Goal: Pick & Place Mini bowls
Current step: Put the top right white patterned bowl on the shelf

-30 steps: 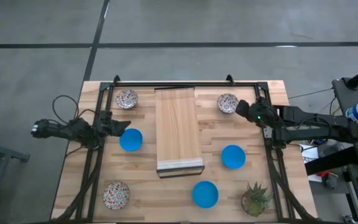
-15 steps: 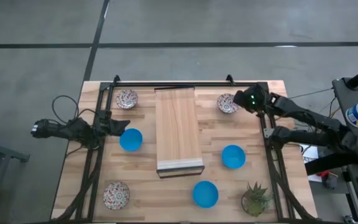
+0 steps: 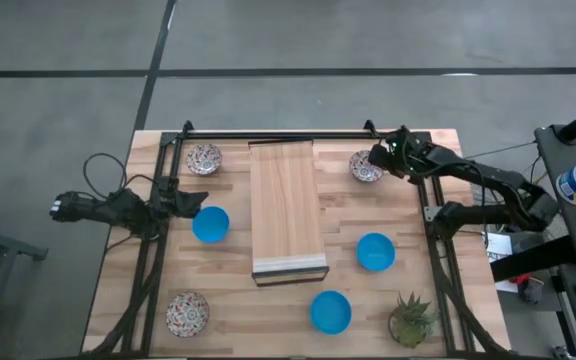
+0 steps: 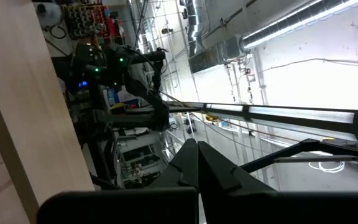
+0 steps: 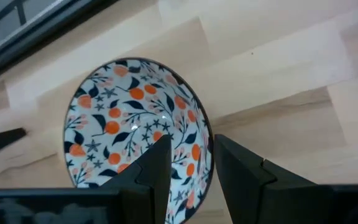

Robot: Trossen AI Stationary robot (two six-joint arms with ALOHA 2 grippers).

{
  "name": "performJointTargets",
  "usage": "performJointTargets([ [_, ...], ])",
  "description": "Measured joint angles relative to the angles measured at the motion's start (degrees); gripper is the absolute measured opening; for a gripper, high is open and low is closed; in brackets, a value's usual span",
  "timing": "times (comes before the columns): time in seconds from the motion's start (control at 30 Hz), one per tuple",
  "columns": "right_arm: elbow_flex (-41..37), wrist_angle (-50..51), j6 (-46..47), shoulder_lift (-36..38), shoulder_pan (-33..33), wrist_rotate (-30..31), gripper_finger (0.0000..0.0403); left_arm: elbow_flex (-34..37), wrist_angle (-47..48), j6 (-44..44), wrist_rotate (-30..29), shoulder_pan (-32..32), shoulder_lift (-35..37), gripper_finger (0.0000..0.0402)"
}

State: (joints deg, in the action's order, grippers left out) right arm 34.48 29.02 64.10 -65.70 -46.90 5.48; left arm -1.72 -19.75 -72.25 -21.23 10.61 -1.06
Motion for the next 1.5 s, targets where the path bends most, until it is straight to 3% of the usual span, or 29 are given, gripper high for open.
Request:
performJointTargets([
  [0.4, 0.0, -1.7, -2.0, -7.8, -0.3, -0.1, 0.0098, 0.0, 0.0, -0.3, 0.1, 0.0, 0.0, 0.0000],
  [0.77, 0.1, -3.6, -5.9, -10.3, -0.5, -2.7, 0.0016, 0.0, 0.0, -2.6, 0.8, 0.0, 0.0, 0.0000],
  [0.97, -0.1, -2.4, -6.4, -7.2, -0.5, -3.0, 0.0013, 0.0, 0.0, -2.8, 0.7, 0.0, 0.0, 0.0000],
  [1.33, -0.1, -0.1, -4.5, 2.4, 0.0, -9.6, 0.0012, 0.0, 0.1, -2.8, 0.8, 0.0, 0.0, 0.0000],
  [1.5, 4.8, 9.1, -4.6, 5.7, 3.4, -10.5, 0.0011, 0.0, 0.2, -2.8, 0.8, 0.0, 0.0, 0.0000],
])
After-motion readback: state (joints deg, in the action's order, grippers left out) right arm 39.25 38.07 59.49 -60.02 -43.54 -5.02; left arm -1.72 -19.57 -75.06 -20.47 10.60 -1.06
